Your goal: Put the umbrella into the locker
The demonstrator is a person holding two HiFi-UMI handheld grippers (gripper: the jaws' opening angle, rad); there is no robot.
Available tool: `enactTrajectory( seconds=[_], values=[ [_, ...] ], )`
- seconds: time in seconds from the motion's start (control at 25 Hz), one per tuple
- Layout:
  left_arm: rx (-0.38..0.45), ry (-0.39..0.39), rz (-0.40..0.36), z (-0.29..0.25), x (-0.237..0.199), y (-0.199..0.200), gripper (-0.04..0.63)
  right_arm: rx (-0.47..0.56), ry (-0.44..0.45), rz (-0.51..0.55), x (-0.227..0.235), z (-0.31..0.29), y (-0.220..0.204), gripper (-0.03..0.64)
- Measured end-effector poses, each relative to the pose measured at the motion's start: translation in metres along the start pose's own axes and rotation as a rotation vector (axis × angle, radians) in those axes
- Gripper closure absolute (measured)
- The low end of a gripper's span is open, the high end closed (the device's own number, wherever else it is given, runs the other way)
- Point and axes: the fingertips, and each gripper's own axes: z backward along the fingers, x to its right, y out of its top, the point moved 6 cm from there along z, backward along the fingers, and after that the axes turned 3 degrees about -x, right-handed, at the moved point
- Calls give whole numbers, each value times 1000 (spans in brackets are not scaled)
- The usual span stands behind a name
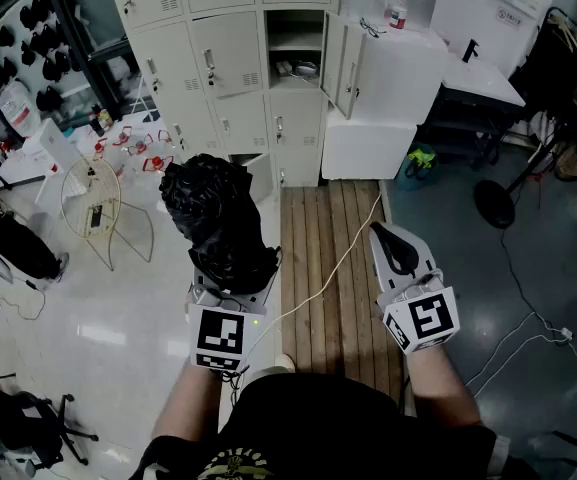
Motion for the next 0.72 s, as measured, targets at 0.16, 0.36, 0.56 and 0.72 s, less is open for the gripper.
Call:
enactTrajectory(
  seconds=[0.16, 0.36, 0.56, 0.72],
  values=[
    [11, -6, 15, -5, -7, -7, 302, -5, 4, 6, -4, -11, -5, 586],
    [13, -4, 4, -13, -9, -17, 302, 10, 11, -25, -6, -19, -17, 584],
    [26, 4, 22, -12, -40, -15, 302, 4, -3, -26, -17, -40, -5, 583],
    [31, -11, 50, -9, -61, -17, 302, -5, -16, -53, -24, -46, 3, 583]
  ],
)
